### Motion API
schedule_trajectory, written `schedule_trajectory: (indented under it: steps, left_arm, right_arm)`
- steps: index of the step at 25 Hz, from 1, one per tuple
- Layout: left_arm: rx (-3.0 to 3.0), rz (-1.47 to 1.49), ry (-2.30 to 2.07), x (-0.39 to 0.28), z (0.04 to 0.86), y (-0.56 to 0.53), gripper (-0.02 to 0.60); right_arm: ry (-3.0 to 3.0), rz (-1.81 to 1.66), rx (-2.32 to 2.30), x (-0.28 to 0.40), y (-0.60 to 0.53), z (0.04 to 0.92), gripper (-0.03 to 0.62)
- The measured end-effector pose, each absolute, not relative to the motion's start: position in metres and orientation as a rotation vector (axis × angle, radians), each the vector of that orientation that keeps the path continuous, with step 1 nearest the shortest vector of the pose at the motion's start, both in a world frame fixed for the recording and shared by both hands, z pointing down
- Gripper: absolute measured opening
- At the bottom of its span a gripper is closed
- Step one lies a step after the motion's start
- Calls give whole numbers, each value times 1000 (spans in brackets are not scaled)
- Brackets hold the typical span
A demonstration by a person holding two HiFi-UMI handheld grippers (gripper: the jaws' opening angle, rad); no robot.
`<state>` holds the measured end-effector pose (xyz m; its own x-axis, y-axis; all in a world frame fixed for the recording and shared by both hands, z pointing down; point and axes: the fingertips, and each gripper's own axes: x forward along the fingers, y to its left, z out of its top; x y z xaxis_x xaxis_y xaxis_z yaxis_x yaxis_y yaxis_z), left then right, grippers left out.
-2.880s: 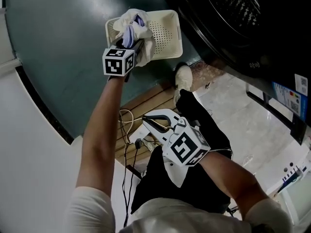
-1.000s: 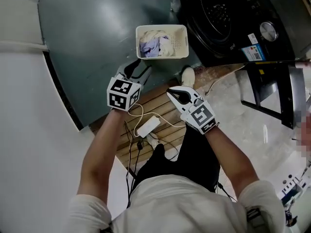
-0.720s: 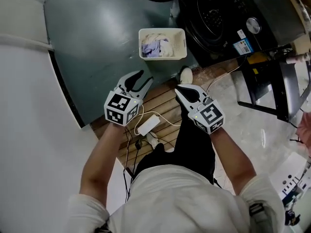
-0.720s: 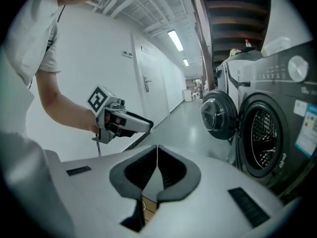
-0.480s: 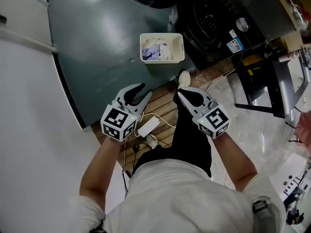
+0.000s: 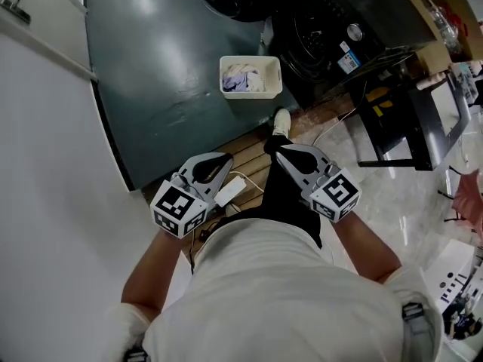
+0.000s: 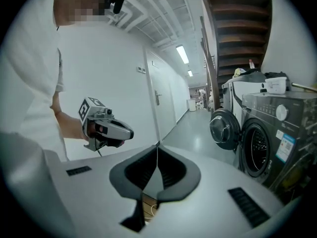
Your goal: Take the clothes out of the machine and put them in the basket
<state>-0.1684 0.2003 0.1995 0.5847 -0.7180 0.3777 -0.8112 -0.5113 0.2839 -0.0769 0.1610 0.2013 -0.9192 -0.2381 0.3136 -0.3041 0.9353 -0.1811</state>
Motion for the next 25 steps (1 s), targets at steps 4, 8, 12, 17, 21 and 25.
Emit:
schedule_trajectory:
  steps: [4,8,12,17,21,25]
  left_arm:
    - [2396,281,-1174,-153,188,232,-3]
    - [2410,276,-1153,-141,178,254,-3]
    - [2421,275,-1147,-130,175,273,-3]
    - [2408,266,-1148,-123,177,285,-3]
    - [2401,254,-1156,-116,175,295,-3]
    - [2406,268,-1162,-113,174,302,-3]
  right_arm:
    - [-2818,336,421,-66,187,185,11]
    - [-2835,308,413,-58,209,173,9]
    - [-2837,295,398,-47,232,171,9]
    - [-2851,274,382,-41,249,166,9]
    - [-2857,260,387,-35,258,162,8]
    - [-2866,262,403,-29,263,161,8]
